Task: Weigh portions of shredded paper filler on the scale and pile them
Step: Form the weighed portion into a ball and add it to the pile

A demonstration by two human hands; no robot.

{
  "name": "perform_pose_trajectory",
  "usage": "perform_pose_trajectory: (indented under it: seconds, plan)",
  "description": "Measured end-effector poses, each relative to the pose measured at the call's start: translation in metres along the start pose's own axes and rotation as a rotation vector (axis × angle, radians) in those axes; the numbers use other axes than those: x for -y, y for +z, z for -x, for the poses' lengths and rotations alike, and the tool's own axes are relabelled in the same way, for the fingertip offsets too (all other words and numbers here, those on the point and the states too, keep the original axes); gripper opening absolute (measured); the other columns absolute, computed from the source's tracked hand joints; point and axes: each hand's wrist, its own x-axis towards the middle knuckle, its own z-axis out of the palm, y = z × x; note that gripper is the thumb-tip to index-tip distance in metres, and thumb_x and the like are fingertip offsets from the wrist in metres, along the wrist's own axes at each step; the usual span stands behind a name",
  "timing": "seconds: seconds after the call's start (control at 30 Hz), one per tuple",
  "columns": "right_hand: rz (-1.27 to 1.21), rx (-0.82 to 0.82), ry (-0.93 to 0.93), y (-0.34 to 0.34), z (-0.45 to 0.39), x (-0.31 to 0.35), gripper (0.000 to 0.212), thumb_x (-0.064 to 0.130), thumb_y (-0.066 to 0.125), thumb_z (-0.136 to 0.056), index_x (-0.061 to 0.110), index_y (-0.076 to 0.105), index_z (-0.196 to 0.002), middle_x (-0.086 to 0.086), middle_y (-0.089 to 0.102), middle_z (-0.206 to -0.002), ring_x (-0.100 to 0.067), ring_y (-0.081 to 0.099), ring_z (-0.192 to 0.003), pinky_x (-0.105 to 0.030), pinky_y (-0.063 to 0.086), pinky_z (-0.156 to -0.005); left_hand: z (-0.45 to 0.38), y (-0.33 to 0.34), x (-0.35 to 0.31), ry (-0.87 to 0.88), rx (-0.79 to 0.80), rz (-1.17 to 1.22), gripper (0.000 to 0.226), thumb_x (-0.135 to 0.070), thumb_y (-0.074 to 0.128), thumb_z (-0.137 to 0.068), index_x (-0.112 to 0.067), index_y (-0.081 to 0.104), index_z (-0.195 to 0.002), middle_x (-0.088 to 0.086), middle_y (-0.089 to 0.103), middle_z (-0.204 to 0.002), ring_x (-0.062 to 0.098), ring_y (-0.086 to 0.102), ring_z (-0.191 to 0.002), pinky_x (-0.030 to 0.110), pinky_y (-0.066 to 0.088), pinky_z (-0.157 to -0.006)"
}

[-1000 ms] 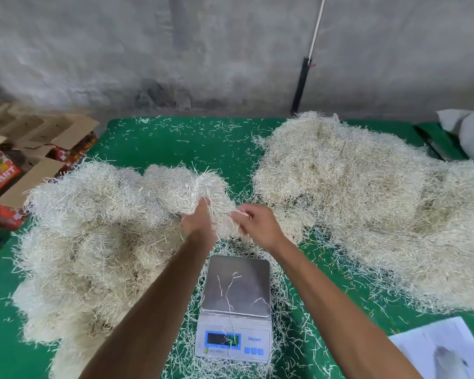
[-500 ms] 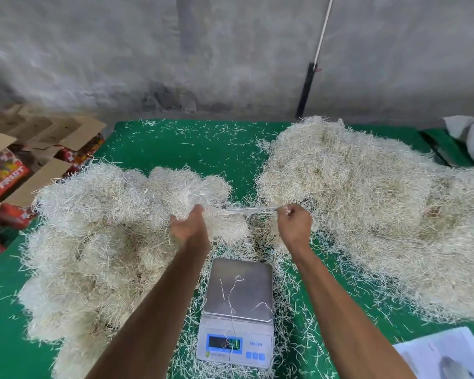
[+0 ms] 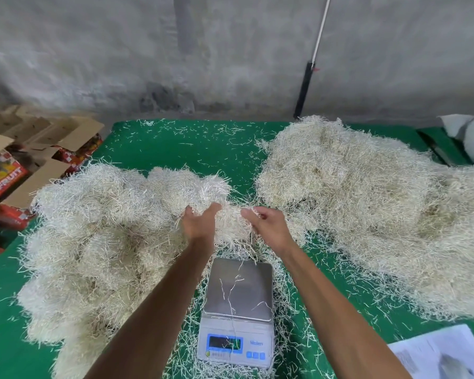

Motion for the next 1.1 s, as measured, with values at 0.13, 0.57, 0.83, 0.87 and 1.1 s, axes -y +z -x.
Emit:
perform_pose_trajectory:
  seconds: [0.13,0.57,0.83,0.87,1.1]
  plan:
    - [-0.056,-0.081,0.055,-0.021,-0.010,0.004,0.025,0.049,0.076,-0.089,0.029,0.066,-0.080,0.007,0.054,-0.055,-0.009,0.042,-0.046,-0.021,0.041,-0.049,-0.004,-0.009,0.000,0.054,-0.060,-0.104,0.098,-0.045,0.083,-0.077,-0.019,0.030,-0.155,0.019,0.033,-0.158,0.038,0.041,-0.139,0.043,0.044,-0.103]
    - [-0.427,-0.516,0.277,-0.097,-0.026,-0.023,0.040,0.023,0.067,-0.100,-0.003,0.058,-0.128,-0.017,0.069,-0.094,-0.016,0.065,-0.065,-0.030,0.059,-0.066,-0.039,-0.056,0.001,-0.114,-0.168,0.326,0.076,-0.044,0.070,-0.090,-0.009,0.037,-0.149,0.018,0.035,-0.157,0.042,0.037,-0.141,0.050,0.036,-0.116]
    - [0.699,-0.323,0.302,-0.061,-0.017,-0.030,0.075,0.042,0.066,-0.099,0.011,0.030,-0.158,-0.020,0.055,-0.144,-0.032,0.069,-0.109,-0.047,0.058,-0.096,-0.026,-0.033,0.007,-0.072,-0.101,0.047,0.096,-0.053,0.074,-0.080,-0.012,0.029,-0.154,0.012,0.036,-0.157,0.036,0.038,-0.142,0.047,0.038,-0.113]
    - [0.841,-0.335,0.264,-0.057,-0.015,-0.024,0.063,0.042,0.063,-0.101,0.012,0.042,-0.151,-0.016,0.067,-0.121,-0.026,0.072,-0.094,-0.040,0.061,-0.083,-0.025,-0.032,0.006,-0.064,-0.074,0.022,0.096,-0.055,0.073,-0.077,-0.013,0.031,-0.153,0.012,0.038,-0.156,0.036,0.041,-0.140,0.051,0.039,-0.112]
    - [0.100,0.126,0.158,-0.007,0.014,0.033,0.067,0.066,0.058,-0.095,0.020,0.053,-0.144,-0.021,0.065,-0.131,-0.029,0.073,-0.102,-0.046,0.065,-0.082,0.004,-0.018,0.007,0.061,0.240,-0.233,0.104,-0.062,0.072,-0.080,-0.027,0.013,-0.158,0.017,0.016,-0.164,0.041,0.030,-0.144,0.059,0.031,-0.112]
